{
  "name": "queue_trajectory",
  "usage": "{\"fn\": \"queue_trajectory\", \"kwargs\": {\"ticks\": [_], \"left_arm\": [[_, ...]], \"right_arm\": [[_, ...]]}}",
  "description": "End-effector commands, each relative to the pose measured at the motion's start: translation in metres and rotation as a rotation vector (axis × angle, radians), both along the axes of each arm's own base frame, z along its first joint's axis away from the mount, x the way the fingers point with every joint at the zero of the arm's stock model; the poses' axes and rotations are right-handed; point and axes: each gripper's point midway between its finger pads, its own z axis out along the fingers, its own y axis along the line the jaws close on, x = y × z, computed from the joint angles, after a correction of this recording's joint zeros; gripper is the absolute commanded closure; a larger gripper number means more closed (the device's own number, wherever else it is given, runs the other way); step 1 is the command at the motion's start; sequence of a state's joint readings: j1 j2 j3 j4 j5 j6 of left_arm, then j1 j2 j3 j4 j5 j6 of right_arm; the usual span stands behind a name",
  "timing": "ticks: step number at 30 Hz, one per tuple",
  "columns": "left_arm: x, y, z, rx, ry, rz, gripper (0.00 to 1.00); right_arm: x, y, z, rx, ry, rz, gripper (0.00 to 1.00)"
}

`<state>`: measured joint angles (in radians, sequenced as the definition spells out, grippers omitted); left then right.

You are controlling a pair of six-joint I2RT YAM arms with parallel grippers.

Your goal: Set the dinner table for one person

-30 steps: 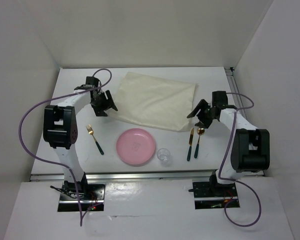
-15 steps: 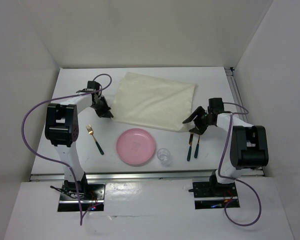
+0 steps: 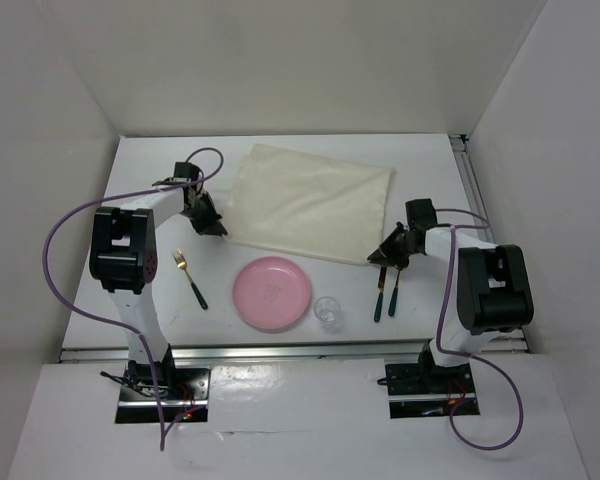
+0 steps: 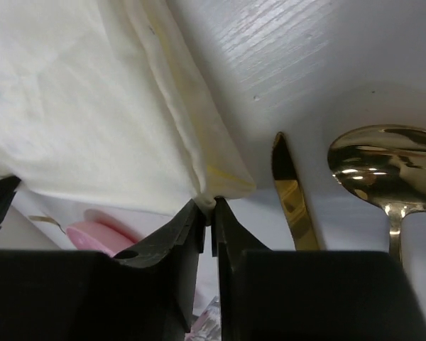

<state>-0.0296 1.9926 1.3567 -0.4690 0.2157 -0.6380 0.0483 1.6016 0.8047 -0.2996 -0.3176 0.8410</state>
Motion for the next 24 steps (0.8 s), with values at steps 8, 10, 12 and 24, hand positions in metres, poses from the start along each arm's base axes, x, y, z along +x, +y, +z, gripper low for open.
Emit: {"fn": "queue_trajectory", "kwargs": {"ticks": [8,10,12,24], "left_arm": [[-0.003,0.003,0.005,-0.003,-0.011,0.011,1.0],[-0.002,0.007,0.005,-0.003,-0.012,0.021,1.0],[0.0,0.012,0.009,-0.003,-0.021,0.033,1.0],[0.006,0.022,0.014,-0.064,-0.035,0.076,1.0]], "right_arm": [[-0.004,-0.005,-0.012,-0.053,0.026,-0.032,0.52],[-0.002,-0.005,-0.014,-0.053,0.023,-0.032,0.53],[0.001,-0.005,-0.019,-0.053,0.023,-0.032,0.59],[0.085,0.019,-0.01,-0.088,-0.075,0.041,1.0]]}}
